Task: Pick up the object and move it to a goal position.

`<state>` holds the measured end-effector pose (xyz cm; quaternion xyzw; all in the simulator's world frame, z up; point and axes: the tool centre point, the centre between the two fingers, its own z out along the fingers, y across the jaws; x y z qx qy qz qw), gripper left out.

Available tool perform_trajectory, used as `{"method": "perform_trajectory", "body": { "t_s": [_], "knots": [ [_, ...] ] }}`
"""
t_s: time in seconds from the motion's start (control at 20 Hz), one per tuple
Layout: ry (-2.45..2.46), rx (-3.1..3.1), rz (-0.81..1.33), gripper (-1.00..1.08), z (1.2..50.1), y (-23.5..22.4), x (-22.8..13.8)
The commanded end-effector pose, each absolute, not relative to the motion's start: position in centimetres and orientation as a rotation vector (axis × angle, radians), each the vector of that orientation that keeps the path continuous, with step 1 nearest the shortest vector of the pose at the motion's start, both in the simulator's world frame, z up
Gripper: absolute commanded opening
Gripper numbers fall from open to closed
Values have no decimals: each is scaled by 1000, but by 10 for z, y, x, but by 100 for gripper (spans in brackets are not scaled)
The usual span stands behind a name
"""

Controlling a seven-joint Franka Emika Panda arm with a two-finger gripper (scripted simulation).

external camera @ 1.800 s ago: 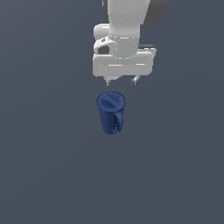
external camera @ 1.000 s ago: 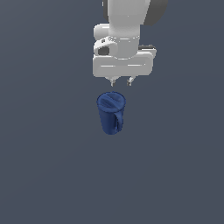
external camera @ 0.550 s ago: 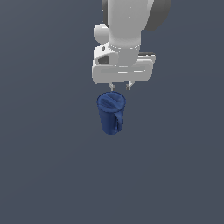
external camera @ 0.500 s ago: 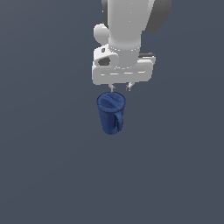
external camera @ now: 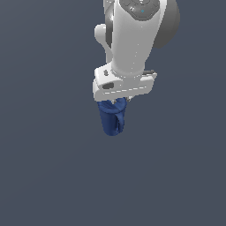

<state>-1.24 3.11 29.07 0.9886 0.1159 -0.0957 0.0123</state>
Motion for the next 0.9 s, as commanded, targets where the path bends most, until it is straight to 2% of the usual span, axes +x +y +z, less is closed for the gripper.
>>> {"method": "perform_trajectory", "body": {
  "t_s": [0.0, 0.85],
  "knots": [
    [412, 3061, -367, 28, 282, 31, -6],
    [710, 2886, -766, 28, 222, 33, 24]
  ]
}}
